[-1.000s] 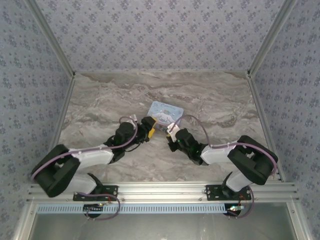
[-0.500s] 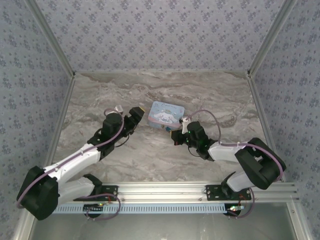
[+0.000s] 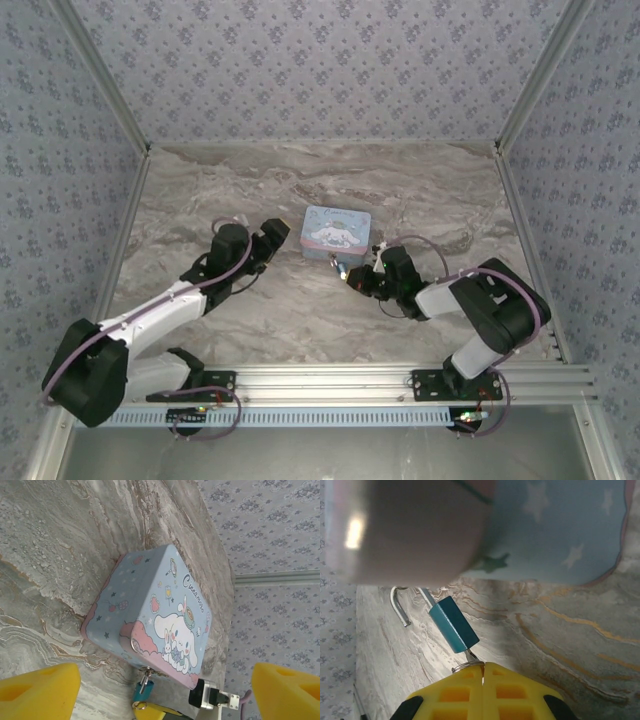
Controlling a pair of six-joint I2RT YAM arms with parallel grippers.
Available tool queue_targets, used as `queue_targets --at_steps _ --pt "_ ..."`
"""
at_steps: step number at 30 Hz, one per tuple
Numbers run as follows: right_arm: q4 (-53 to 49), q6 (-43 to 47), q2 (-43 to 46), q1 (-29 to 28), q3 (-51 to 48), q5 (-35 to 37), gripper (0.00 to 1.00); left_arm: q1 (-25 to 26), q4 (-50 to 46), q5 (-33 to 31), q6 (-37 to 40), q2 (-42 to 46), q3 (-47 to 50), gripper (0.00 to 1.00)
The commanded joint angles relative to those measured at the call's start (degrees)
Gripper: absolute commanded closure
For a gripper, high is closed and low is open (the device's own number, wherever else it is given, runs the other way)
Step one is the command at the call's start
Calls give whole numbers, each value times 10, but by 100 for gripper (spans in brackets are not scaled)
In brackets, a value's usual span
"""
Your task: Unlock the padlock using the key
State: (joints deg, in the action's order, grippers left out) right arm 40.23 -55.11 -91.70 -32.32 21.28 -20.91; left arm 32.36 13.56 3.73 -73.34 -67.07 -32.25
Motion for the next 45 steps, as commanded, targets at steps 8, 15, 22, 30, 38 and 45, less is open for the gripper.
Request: queue_targets --at_steps 8,15,22,30,38,45 --pt "-53 -11 35 20 -23 35 65 -16 9 43 36 -57 -51 12" --pt "-145 105 138 48 -29 49 39 -33 -6 82 71 -92 -80 13" --pt "-177 164 177 115 10 -42 10 -44 -12 116 115 -141 -112 13" --pt "-233 185 138 168 71 -67 0 -45 -55 143 203 -221 -188 12" --pt "-227 185 55 169 138 -96 0 -44 -73 178 244 -318 -260 14" --pt "-228 222 -8 157 199 -136 4 -36 -76 213 261 -361 -292 21"
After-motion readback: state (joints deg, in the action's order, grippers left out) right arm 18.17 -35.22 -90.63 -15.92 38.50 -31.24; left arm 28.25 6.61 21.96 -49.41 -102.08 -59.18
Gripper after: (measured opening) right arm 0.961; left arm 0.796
